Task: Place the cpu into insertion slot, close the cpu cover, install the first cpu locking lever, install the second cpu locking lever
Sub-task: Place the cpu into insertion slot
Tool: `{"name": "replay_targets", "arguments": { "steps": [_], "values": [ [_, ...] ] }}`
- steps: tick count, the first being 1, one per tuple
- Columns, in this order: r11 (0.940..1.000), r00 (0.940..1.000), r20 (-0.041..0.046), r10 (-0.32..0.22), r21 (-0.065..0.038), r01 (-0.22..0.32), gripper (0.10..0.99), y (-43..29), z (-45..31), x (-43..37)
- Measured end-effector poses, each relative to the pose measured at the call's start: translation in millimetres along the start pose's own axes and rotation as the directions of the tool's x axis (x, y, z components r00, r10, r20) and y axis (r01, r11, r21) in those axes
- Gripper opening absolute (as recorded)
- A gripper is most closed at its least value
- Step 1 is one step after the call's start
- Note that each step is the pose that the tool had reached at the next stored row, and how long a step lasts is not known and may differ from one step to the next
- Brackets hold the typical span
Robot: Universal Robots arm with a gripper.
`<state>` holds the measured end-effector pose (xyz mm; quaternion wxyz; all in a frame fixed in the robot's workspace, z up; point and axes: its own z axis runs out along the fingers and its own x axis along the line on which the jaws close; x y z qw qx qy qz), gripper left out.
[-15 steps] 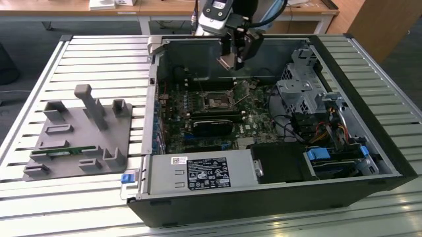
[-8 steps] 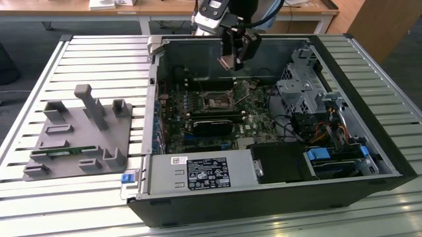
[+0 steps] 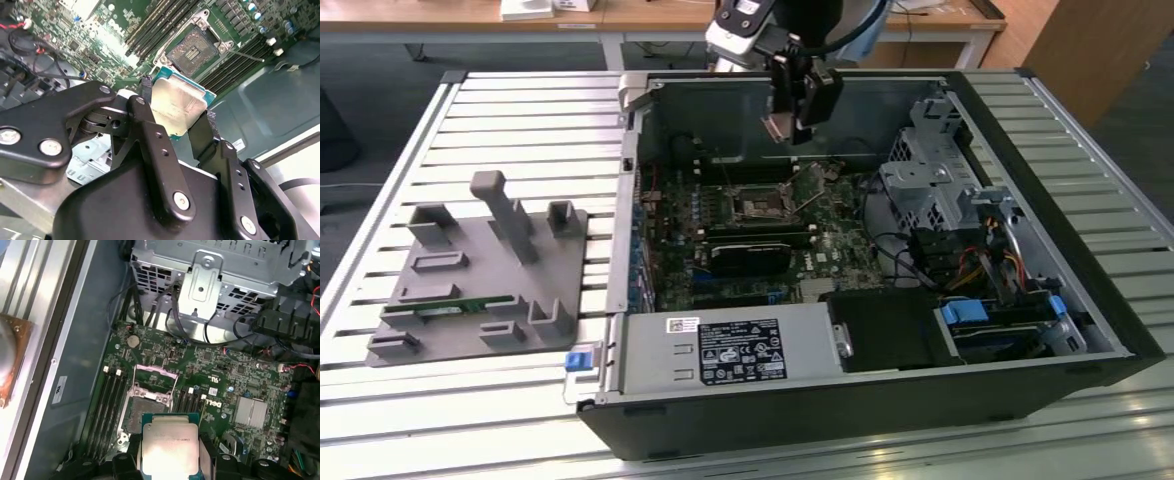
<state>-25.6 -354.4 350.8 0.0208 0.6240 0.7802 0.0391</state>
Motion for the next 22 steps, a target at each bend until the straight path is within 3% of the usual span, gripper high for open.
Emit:
{"name": "replay_targets", "arguments": {
  "steps": [9, 16, 22],
  "values": [
    [0.9945, 0.9944, 0.0091, 0.105, -0.002, -0.105, 0.541, 0.0, 0.9, 0.1],
    [0.9822, 0.9821, 0.0161, 0.188, -0.005, -0.188, 0.541, -0.1, 1.6, 0.2],
    [0.9681, 0.9678, 0.0214, 0.251, -0.007, -0.251, 0.541, -0.1, 2.1, 0.2]
  ]
}}
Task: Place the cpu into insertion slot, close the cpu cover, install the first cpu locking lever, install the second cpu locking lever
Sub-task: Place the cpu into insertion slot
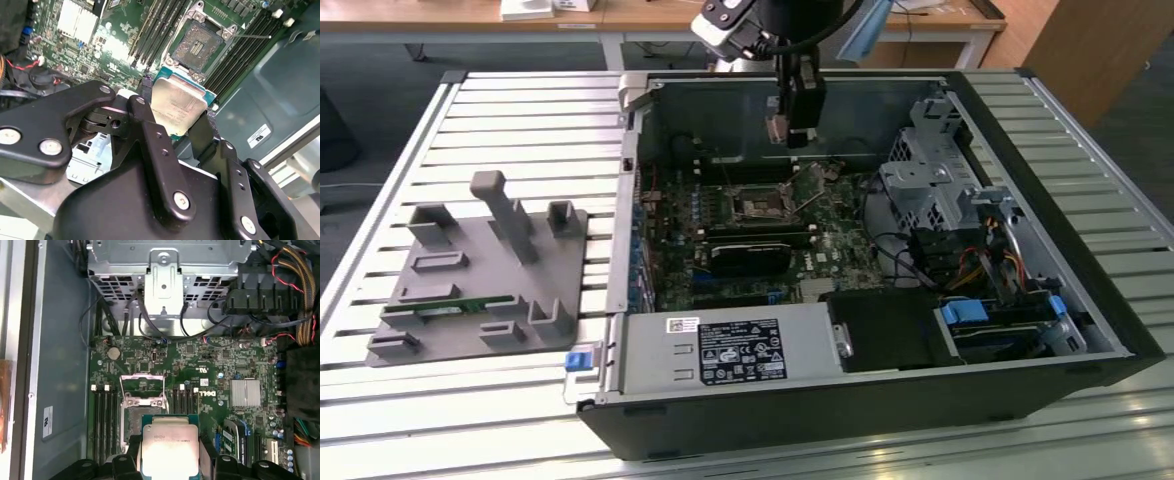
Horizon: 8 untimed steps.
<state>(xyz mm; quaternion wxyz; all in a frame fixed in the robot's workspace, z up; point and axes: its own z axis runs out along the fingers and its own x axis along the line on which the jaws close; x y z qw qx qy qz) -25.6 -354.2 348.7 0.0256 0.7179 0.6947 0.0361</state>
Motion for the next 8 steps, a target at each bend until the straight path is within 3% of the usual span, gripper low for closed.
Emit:
{"name": "replay_targets", "arguments": {
  "steps": [8],
  "values": [
    [0.9971, 0.9971, 0.0065, 0.076, -0.001, -0.076, 0.541, 0.0, 0.5, 0.0]
  ]
}}
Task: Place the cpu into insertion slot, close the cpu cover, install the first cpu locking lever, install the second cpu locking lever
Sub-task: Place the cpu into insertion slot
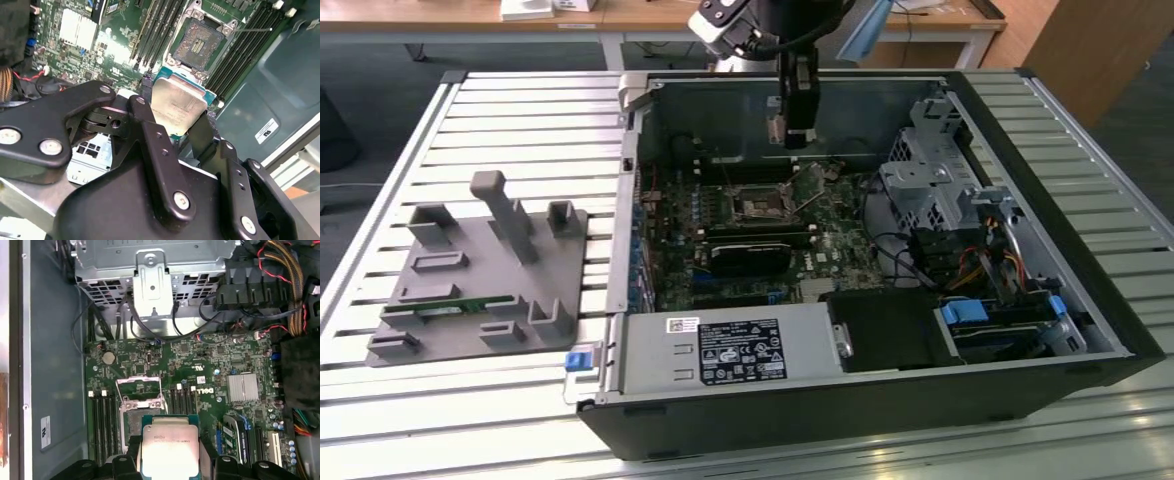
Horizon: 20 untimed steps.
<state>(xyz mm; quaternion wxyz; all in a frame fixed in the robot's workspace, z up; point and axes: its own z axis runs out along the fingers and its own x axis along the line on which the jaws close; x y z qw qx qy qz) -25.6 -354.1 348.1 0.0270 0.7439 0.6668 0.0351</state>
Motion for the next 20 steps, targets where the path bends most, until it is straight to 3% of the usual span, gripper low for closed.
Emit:
{"name": "replay_targets", "arguments": {
  "steps": [10, 20],
  "values": [
    [0.9952, 0.9952, 0.0084, 0.098, -0.002, -0.098, 0.541, -0.1, 0.7, 0.0],
    [0.9801, 0.9799, 0.0170, 0.199, -0.005, -0.199, 0.541, -0.1, 1.5, 0.0]
  ]
}}
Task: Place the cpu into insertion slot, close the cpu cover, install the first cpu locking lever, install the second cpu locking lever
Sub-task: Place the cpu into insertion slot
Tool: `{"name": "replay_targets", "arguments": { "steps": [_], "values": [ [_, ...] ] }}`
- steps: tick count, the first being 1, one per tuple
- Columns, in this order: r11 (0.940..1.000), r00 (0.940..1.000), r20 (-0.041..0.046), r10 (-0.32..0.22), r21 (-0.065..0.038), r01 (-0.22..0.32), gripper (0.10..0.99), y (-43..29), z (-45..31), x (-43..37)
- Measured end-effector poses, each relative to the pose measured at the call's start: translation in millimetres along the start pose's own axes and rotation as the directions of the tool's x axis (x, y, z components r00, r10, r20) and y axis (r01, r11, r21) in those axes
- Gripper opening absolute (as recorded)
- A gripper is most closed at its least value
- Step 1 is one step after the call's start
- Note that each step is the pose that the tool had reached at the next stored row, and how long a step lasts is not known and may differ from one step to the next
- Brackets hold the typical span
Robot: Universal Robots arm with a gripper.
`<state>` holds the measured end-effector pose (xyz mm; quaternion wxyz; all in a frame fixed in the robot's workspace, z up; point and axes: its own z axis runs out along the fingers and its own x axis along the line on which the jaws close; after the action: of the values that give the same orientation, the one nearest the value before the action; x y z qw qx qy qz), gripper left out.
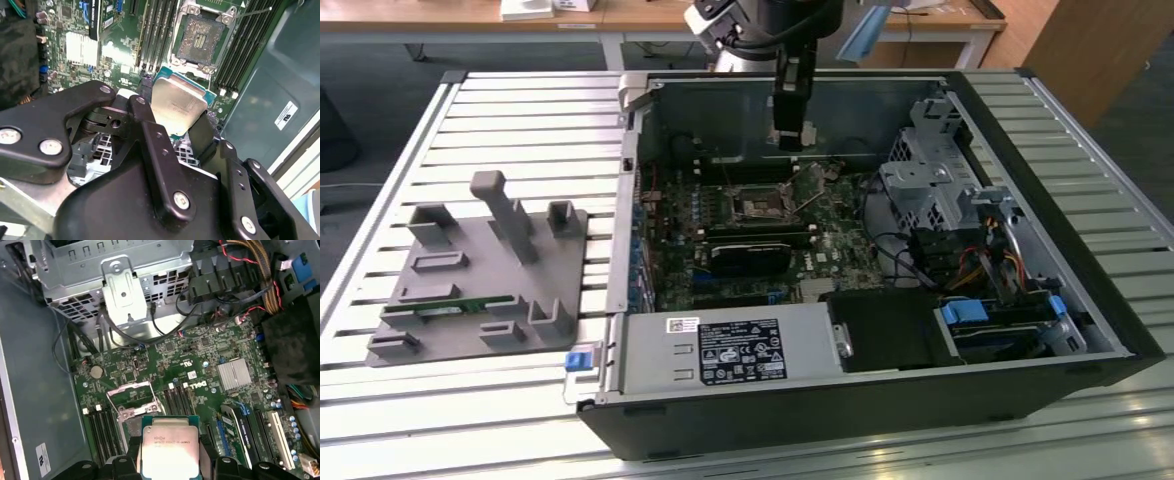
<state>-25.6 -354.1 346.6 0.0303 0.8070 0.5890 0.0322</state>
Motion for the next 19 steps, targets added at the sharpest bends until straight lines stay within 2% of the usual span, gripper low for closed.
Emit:
{"name": "replay_targets", "arguments": {
  "steps": [11, 14, 19],
  "values": [
    [0.9959, 0.9959, 0.0078, 0.090, -0.002, -0.090, 0.541, -0.1, 0.6, 0.0],
    [0.9923, 0.9923, 0.0112, 0.124, -0.003, -0.124, 0.541, -0.1, 0.8, 0.2],
    [0.9826, 0.9825, 0.0167, 0.186, -0.005, -0.186, 0.541, -0.2, 1.3, 0.1]
  ]
}}
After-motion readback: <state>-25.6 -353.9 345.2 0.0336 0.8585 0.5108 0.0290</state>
